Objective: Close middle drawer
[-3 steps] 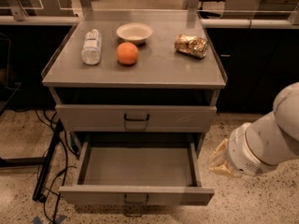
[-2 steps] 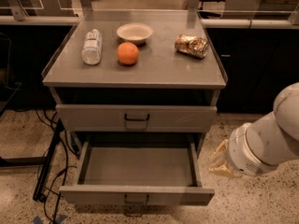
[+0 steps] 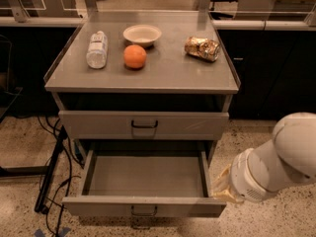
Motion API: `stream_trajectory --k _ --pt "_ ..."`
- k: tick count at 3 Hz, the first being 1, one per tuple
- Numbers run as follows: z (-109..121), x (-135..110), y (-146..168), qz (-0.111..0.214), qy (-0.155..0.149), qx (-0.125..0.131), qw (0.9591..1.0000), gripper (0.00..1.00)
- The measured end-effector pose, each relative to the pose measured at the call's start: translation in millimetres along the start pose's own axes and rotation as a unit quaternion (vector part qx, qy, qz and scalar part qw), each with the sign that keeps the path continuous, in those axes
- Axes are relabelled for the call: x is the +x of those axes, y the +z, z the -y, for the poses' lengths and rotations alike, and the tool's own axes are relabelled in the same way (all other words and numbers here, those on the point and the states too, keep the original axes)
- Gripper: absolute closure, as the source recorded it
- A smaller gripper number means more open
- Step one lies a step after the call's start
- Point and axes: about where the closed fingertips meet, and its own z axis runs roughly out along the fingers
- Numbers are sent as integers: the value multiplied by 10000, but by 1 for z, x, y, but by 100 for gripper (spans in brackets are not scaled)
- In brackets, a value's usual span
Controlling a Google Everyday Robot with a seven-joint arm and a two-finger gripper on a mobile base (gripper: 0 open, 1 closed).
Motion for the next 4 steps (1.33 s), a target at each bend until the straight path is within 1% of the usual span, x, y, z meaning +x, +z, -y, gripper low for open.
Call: stream_trajectory --k 1,2,3,4 --pt "-6 7 36 277 222 35 9994 100" --pt "-6 16 80 662 405 202 9968 100" --pt "5 20 117 654 437 128 9968 100" --pt "4 22 123 591 468 149 9970 100"
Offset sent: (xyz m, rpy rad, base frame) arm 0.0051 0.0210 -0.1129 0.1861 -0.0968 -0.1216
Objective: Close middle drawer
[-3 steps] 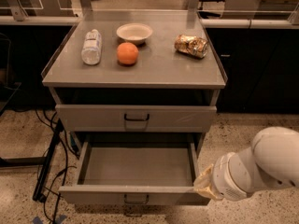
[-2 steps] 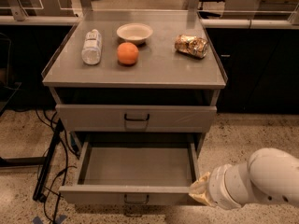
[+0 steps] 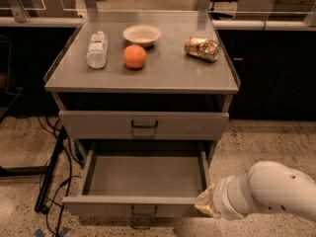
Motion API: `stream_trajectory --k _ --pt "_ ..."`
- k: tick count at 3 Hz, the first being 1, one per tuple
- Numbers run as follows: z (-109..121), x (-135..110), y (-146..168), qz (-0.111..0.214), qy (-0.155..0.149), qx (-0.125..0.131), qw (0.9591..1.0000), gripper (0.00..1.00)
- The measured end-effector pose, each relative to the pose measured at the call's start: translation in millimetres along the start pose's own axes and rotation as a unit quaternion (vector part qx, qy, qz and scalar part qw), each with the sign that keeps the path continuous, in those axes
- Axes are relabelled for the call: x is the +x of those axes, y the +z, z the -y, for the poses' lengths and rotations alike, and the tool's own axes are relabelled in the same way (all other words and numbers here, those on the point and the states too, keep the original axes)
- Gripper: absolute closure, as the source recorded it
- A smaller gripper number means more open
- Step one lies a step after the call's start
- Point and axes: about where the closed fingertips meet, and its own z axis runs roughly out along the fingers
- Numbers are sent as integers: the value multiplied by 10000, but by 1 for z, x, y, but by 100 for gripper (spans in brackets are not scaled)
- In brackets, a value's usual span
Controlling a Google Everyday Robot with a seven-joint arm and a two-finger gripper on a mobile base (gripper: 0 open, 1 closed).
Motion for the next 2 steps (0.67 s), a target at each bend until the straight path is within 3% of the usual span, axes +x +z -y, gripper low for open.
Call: stream_trajectory --k 1,2 --pt "1 13 27 14 240 -53 9997 100" --pt "-1 30 71 4 557 -259 9981 100"
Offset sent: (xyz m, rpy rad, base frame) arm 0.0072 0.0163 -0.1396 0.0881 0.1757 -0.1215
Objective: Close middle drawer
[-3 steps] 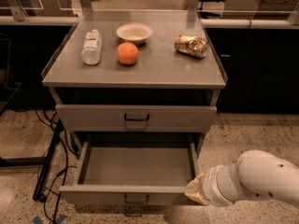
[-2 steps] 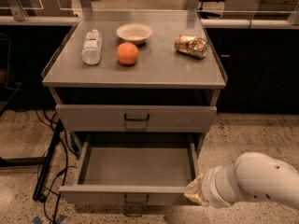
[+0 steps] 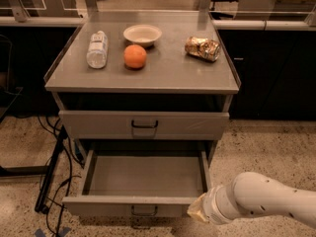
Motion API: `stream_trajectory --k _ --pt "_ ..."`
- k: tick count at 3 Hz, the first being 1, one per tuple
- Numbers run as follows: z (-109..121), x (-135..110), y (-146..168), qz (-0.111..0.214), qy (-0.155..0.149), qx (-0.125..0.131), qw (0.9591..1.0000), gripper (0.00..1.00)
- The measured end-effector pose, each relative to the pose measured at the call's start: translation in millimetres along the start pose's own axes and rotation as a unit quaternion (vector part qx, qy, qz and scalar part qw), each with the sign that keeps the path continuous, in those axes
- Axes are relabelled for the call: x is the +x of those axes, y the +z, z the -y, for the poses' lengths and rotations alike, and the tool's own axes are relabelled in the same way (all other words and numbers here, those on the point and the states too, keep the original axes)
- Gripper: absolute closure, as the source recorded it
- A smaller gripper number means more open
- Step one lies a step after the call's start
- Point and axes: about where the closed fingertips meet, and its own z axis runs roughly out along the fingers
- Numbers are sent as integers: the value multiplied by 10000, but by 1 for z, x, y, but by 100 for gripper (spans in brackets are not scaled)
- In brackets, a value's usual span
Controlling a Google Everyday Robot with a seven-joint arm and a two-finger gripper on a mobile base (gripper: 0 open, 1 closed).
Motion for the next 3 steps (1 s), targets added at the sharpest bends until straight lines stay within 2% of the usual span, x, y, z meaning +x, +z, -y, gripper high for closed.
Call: stream_trajectory --k 1,2,3 --pt "-5 15 57 43 291 -314 9991 100" --pt "-13 20 89 84 405 -506 9979 100" --pt "-15 21 91 80 422 -534 9976 81"
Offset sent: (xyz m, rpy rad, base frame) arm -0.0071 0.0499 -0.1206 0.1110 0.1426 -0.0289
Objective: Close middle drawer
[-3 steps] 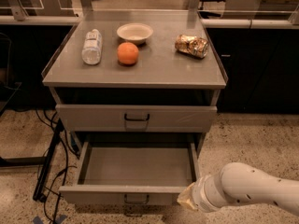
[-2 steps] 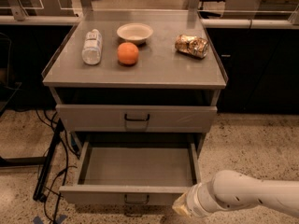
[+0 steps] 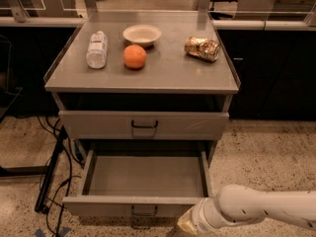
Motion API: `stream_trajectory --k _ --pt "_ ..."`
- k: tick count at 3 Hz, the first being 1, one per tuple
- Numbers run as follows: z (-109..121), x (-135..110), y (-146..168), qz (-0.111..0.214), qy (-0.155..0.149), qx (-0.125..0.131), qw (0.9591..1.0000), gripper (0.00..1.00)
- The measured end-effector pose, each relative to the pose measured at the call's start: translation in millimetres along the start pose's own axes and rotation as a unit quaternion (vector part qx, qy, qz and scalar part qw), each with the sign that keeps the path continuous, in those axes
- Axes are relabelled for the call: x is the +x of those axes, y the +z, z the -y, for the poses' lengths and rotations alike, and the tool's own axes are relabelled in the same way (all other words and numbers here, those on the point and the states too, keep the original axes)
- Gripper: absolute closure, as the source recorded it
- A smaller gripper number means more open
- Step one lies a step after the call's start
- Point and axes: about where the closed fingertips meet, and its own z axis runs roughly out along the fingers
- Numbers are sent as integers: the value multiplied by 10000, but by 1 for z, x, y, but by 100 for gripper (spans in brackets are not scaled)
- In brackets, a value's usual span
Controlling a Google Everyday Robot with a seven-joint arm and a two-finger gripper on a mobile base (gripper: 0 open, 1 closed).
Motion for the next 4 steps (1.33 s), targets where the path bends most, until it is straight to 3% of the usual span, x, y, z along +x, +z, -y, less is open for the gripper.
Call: stream_trajectory --k 3,4 --pt "1 -3 4 10 9 -36 10000 11" --pt "17 -19 24 -12 20 -129 9999 0"
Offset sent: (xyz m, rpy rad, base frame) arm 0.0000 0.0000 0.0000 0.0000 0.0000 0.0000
